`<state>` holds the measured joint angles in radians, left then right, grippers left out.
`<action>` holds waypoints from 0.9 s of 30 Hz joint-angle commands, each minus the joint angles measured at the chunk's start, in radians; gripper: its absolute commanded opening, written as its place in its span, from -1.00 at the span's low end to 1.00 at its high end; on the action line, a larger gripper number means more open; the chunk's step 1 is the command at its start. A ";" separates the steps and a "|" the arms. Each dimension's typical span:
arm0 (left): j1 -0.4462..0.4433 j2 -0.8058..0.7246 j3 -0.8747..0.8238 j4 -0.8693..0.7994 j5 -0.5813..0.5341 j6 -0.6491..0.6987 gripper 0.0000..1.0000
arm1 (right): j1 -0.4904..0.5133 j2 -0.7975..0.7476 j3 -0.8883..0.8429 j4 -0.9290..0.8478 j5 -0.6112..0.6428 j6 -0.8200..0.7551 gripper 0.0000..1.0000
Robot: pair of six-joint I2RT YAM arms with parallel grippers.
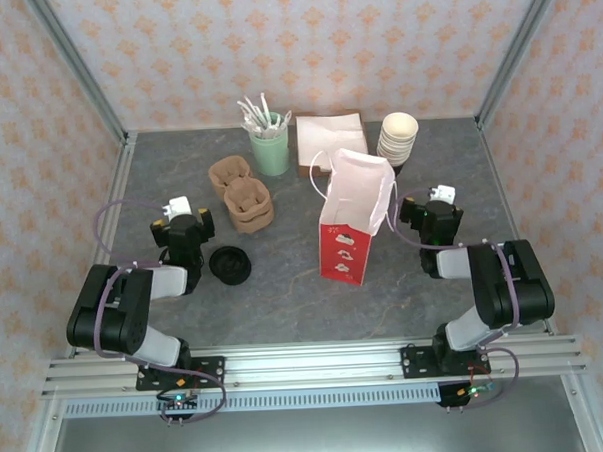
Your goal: Pack the takeout coffee
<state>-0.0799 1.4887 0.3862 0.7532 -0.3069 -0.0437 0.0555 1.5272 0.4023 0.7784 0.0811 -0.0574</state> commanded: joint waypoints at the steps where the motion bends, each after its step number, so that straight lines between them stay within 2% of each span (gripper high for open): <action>1: -0.006 0.002 0.014 0.032 -0.035 0.001 1.00 | -0.005 -0.006 0.016 -0.001 -0.009 -0.001 0.99; 10: -0.005 0.002 0.015 0.032 -0.036 0.002 1.00 | -0.005 -0.026 0.023 -0.027 0.010 0.007 0.99; 16: -0.007 0.000 0.012 0.041 -0.043 0.002 1.00 | -0.005 -0.102 0.058 -0.154 0.083 0.030 0.99; 21: -0.011 -0.053 0.001 0.019 -0.019 0.021 1.00 | -0.005 -0.224 0.109 -0.347 0.195 0.077 0.99; 23: -0.024 -0.133 0.059 -0.163 -0.125 -0.020 1.00 | -0.005 -0.280 0.151 -0.466 0.243 0.106 0.99; 27: -0.023 -0.276 0.135 -0.371 -0.198 -0.090 1.00 | -0.005 -0.338 0.259 -0.684 0.283 0.203 0.99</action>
<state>-0.0986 1.3025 0.4511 0.5407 -0.3943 -0.0719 0.0551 1.2247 0.5869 0.3012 0.2829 0.0544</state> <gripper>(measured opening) 0.999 0.994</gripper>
